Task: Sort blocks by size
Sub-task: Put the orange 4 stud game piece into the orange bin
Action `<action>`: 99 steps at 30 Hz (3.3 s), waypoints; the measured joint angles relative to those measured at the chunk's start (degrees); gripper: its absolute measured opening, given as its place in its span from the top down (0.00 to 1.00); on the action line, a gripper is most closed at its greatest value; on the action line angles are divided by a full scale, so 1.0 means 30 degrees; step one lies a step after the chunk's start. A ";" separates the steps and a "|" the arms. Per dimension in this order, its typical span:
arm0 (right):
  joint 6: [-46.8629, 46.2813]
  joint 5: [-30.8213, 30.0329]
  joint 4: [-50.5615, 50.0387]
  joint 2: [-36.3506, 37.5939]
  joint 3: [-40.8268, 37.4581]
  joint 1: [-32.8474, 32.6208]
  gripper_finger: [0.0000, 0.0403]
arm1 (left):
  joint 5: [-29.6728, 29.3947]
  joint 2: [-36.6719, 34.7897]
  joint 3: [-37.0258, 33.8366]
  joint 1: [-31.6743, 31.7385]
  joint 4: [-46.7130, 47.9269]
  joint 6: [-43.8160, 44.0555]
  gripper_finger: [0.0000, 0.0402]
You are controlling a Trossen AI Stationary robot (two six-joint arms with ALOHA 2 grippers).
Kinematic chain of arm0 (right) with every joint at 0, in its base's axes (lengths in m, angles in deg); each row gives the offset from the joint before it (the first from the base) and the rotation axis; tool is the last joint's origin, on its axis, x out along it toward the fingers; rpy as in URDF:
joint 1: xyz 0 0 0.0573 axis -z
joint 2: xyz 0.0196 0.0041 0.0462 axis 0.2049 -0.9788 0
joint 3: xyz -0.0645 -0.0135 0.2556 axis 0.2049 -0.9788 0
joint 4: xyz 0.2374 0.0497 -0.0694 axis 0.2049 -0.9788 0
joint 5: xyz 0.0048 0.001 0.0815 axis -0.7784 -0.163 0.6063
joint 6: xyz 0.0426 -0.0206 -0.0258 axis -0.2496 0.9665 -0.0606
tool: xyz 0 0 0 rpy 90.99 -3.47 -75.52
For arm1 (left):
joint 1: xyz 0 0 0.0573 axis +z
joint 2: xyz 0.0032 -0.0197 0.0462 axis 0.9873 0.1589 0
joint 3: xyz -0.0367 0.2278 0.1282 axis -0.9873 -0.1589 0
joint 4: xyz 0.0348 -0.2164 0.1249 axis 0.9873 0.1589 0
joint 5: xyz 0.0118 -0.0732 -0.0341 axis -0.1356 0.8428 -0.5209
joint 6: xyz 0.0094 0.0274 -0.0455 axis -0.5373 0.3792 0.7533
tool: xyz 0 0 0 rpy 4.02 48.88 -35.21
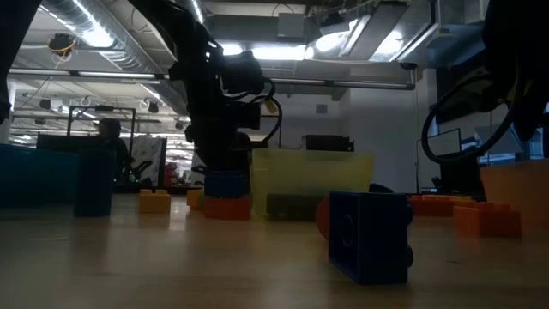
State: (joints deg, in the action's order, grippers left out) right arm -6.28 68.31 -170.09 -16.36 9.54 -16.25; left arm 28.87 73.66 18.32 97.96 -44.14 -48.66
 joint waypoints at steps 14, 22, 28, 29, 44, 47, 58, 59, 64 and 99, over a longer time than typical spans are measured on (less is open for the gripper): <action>0.0000 0.0015 0.0294 -0.0007 0.0007 -0.0006 0.46 | 0.0087 0.0837 -0.0018 -0.0219 -0.1121 -0.1060 0.52; -0.0105 0.0015 0.0265 -0.0007 0.0007 -0.0006 0.46 | 0.0073 0.1084 -0.0015 -0.0204 -0.0917 -0.1147 0.52; -0.1121 -0.0073 -0.0802 0.0071 0.0975 -0.0007 0.46 | 0.0091 0.1508 0.0015 -0.0208 -0.0844 -0.1198 0.61; -0.1192 -0.0199 -0.0871 0.0114 0.1266 -0.0007 0.46 | 0.0092 0.1512 0.0018 -0.0211 -0.0841 -0.1198 0.64; -0.3531 -0.6584 0.0864 0.5700 0.3332 0.0038 0.46 | -0.0066 -0.0837 0.1196 -0.0189 0.0357 -0.1589 0.68; -0.5044 -0.8735 0.2991 0.7390 0.3366 0.0429 0.46 | -0.0074 -0.1709 0.1788 -0.0189 -0.0027 -0.2131 0.67; -0.4881 -0.9876 1.2051 0.9989 0.3366 0.4956 0.46 | -0.0255 -0.2871 0.2747 -0.0302 -0.7386 -0.2355 0.66; -0.4113 -0.9201 1.2763 0.9989 0.3359 0.5459 0.46 | -0.0255 -0.2871 0.2747 -0.0343 -0.8006 -0.2561 0.66; -0.1270 -0.4611 1.6452 0.9959 0.3359 0.7984 0.46 | -0.0255 -0.2878 0.2747 -0.0591 -0.9830 -0.2611 0.66; 0.2543 -0.1530 2.3184 0.5433 0.3344 1.1744 0.46 | -0.0538 -0.2878 0.2710 -0.1093 -1.1168 -0.2633 0.65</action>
State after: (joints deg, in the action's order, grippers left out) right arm 1.35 63.72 -100.54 -0.06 19.58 18.98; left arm 27.26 65.02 26.46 94.68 -77.65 -56.56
